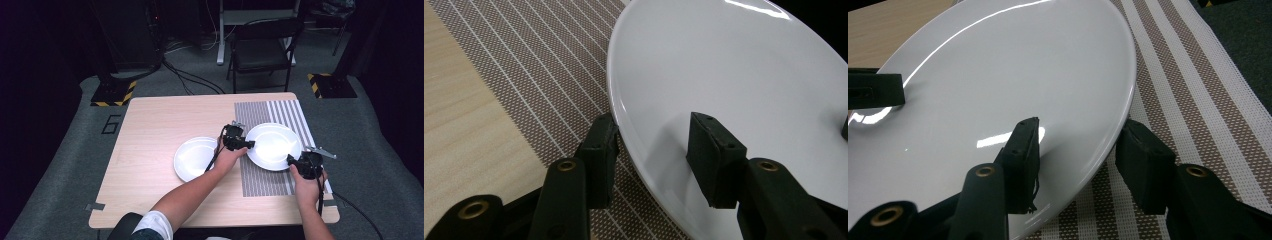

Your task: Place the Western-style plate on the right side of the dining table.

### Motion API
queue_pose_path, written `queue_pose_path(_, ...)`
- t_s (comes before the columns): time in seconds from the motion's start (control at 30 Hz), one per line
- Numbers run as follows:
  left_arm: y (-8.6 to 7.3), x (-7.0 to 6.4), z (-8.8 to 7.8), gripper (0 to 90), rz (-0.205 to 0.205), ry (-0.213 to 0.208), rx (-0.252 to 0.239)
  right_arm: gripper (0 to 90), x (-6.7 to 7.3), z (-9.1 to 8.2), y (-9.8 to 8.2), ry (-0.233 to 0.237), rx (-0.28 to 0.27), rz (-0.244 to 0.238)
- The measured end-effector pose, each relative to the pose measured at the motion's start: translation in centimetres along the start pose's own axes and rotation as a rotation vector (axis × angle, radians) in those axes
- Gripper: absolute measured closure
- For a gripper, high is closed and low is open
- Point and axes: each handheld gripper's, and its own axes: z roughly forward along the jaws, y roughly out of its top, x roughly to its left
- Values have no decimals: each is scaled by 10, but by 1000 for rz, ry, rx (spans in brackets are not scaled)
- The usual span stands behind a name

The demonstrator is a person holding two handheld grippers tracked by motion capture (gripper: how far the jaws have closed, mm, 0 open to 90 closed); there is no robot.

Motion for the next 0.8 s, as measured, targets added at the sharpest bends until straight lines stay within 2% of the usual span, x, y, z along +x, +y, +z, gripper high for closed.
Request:
queue_pose_path(0.53, 6, -2, 10, 564, 23, 1, 10, 520, -6, 4, 1, -24, -5, 12)
queue_pose_path(0.8, 5, 0, 18, 564, 11, 8, 10, 523, -7, 8, -1, -31, -5, 11)
